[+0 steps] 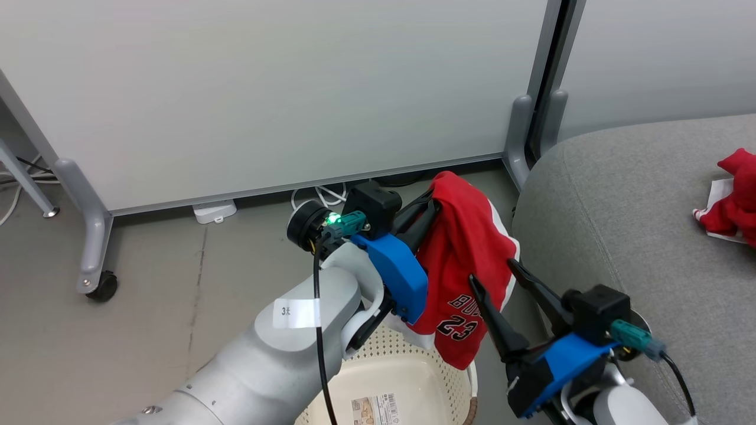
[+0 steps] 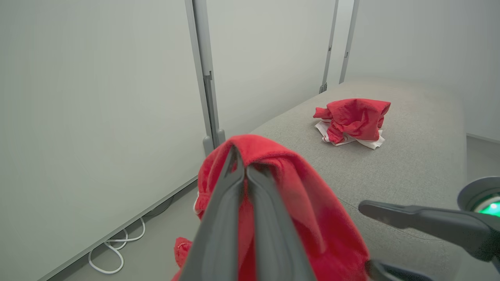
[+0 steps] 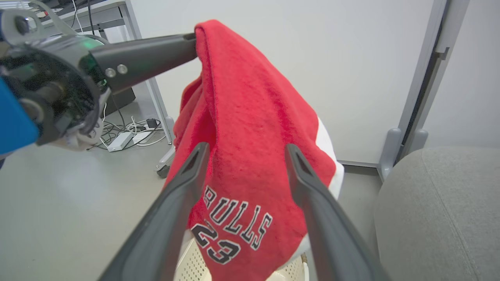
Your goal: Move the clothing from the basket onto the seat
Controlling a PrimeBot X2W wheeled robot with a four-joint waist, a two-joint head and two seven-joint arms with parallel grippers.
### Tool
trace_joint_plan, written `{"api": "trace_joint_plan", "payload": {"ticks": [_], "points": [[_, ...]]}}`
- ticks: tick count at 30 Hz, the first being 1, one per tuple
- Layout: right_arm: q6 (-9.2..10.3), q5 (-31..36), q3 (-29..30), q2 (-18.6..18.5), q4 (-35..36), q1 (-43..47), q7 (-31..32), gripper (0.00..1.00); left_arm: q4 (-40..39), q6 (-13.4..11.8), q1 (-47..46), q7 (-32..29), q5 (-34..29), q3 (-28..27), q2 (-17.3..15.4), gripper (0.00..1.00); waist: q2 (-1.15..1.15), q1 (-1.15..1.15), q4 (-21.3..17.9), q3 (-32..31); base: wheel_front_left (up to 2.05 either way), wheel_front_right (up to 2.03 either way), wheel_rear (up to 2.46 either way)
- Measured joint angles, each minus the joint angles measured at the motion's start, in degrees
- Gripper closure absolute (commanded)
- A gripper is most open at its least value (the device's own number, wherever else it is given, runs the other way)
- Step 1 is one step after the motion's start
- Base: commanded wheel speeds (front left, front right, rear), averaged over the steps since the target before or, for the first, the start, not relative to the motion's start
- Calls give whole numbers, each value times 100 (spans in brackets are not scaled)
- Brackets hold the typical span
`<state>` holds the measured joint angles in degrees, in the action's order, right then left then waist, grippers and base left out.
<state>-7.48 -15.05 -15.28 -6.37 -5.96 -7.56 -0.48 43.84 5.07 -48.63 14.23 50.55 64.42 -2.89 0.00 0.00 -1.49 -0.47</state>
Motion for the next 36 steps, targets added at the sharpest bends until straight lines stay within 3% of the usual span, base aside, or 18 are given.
{"api": "trace_joint_plan", "payload": {"ticks": [9,20,21,22,23,36], "points": [[0,96,-359,151,-886,-884,92,0,-10,-7,-88,33,157,209,0,100,0,0,-2,88,0,0,0],[0,431,-263,321,-2529,-1742,-136,0,-91,-7,-181,55,352,449,-2,100,0,0,88,123,0,0,0],[0,397,-304,323,-2657,-1794,-153,21,-91,-7,-185,57,374,466,-1,100,0,0,91,119,0,0,0],[0,342,-335,330,-2755,-1833,-188,71,-93,-7,-186,58,394,477,0,100,0,0,92,115,0,0,0],[0,309,-372,334,-2848,-1883,-231,100,-96,-7,-187,58,400,486,-1,100,0,0,91,110,0,0,0],[0,-269,-836,343,-3334,-2159,-521,100,23,-22,-191,69,535,549,0,100,0,0,-1,55,0,0,0]]}}
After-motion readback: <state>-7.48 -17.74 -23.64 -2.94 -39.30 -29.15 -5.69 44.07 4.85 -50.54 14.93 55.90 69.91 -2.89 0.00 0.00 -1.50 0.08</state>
